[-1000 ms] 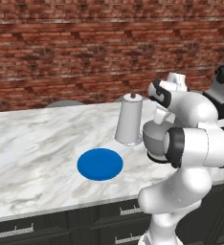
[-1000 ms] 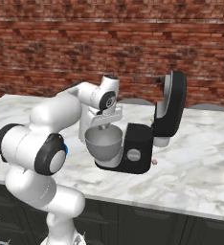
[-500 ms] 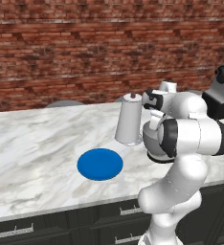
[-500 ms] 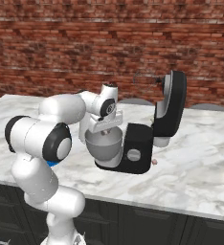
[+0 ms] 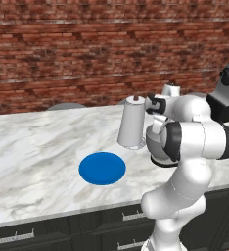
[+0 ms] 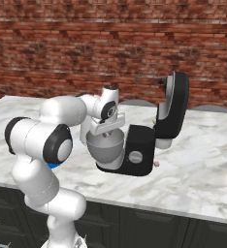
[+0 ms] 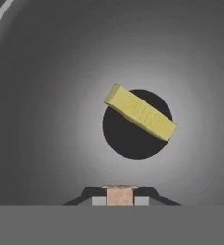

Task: Add butter and sugar cubes to the stand mixer bowl and then turn on the stand mixer to begin making frosting.

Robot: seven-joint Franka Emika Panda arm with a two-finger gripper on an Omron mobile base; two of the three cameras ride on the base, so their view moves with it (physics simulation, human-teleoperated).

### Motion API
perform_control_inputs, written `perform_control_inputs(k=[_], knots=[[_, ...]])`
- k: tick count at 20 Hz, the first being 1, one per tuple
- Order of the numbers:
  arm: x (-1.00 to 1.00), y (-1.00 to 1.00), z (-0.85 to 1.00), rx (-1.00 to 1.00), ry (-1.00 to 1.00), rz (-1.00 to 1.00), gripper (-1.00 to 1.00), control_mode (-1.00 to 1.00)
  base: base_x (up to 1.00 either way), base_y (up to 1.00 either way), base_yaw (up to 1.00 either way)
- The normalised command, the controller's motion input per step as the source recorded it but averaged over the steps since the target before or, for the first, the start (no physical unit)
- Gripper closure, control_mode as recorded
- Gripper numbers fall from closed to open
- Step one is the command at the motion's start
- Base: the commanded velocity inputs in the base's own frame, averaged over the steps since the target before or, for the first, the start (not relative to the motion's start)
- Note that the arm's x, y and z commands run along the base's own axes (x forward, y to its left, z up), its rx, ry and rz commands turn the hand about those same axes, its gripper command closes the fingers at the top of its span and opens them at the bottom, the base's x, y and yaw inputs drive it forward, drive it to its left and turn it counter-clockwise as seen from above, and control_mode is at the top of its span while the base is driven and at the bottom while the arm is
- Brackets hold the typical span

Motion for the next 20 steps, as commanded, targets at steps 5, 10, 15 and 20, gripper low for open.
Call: perform_control_inputs(k=[5, 10, 15, 20], knots=[[0.00, -0.01, -0.40, 0.00, 0.00, 0.00, -1.00, -1.00, 0.00, 0.00, 0.00], [0.00, 0.00, -0.05, 0.00, 0.00, -0.01, -1.00, -1.00, 0.00, 0.00, 0.00], [-0.09, 0.02, 0.19, 0.00, -0.01, -0.05, -1.00, -1.00, 0.00, 0.00, 0.00], [-0.02, 0.00, 0.19, 0.00, -0.04, -0.04, -1.00, -1.00, 0.00, 0.00, 0.00]])
